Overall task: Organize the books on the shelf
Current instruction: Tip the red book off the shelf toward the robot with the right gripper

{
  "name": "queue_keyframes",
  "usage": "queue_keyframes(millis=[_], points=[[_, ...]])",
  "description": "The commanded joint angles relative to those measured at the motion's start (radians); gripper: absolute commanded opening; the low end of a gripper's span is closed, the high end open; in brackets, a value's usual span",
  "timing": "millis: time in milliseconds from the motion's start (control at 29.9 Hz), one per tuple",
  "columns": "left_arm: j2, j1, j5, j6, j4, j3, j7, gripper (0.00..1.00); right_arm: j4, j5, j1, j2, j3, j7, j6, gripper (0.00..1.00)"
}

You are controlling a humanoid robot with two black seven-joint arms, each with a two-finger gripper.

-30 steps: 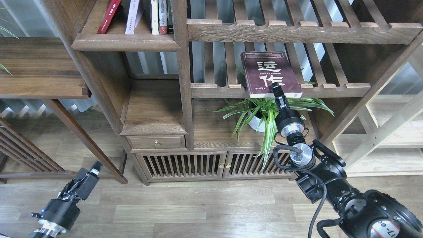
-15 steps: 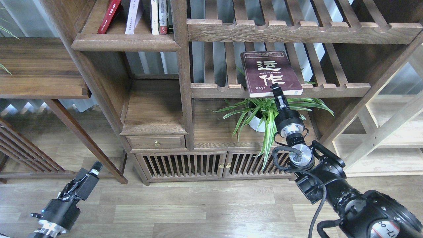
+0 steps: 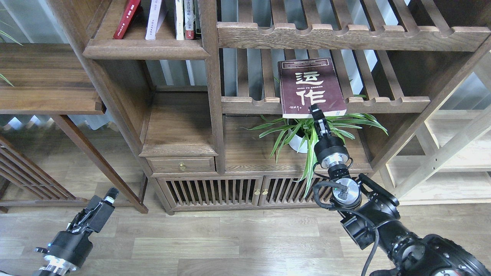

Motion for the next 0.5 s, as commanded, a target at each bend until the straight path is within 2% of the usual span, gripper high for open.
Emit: queue_keyframes(millis=[0, 468], points=[[0.0, -0.002, 0.0, 0.0, 0.0, 0.008, 0.0, 0.99, 0.05, -0.001, -0.03, 0.0, 0.001, 0.0, 0.0, 0.25], [-0.003, -0.011, 0.0, 0.0, 0.003, 0.011, 0.0, 0.99, 0.24, -0.015, -0.137, 0.0, 0.012, 0.0, 0.026, 0.25]])
